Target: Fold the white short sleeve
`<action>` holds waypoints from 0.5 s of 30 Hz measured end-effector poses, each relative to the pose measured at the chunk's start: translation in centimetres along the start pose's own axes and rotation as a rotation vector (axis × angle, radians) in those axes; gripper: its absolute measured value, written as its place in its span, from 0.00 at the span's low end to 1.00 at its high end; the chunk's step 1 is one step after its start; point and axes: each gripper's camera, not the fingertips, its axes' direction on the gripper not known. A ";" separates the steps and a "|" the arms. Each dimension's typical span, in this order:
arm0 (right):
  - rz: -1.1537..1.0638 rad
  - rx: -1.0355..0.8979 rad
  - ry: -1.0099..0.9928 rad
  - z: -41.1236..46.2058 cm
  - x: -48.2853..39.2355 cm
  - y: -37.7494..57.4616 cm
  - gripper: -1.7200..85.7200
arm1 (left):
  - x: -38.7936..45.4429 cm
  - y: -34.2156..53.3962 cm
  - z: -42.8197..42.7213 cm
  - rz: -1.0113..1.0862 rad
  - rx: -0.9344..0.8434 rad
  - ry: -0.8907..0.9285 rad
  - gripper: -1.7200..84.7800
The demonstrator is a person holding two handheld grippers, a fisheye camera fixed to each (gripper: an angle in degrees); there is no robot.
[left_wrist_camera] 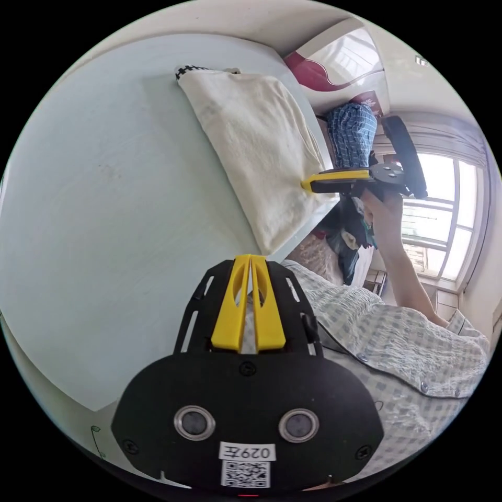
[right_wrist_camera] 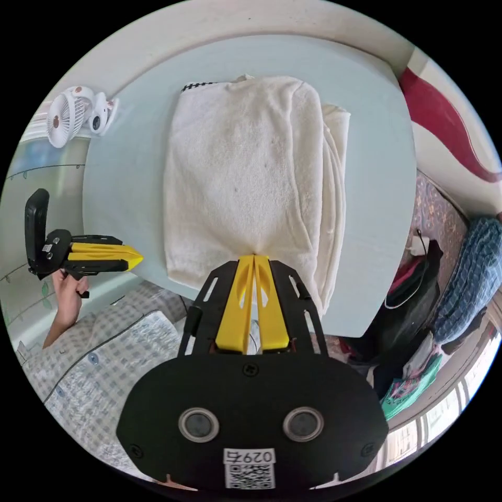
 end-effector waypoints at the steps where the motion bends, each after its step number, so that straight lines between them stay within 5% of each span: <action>1: 0.035 0.011 -0.025 0.4 0.3 1.9 0.02 | -0.2 0.3 -0.3 0.016 -0.013 -0.009 0.02; 6: 0.147 0.055 -0.350 2.1 3.0 10.0 0.02 | -1.4 1.8 -0.3 0.088 -0.073 0.038 0.07; 11: 0.471 0.537 -0.655 2.8 8.8 26.3 0.05 | -3.2 4.6 -0.6 0.146 -0.135 0.076 0.12; 15: 0.680 0.483 -0.805 8.0 12.3 32.2 0.30 | -4.9 7.0 -1.9 0.131 -0.104 0.131 0.13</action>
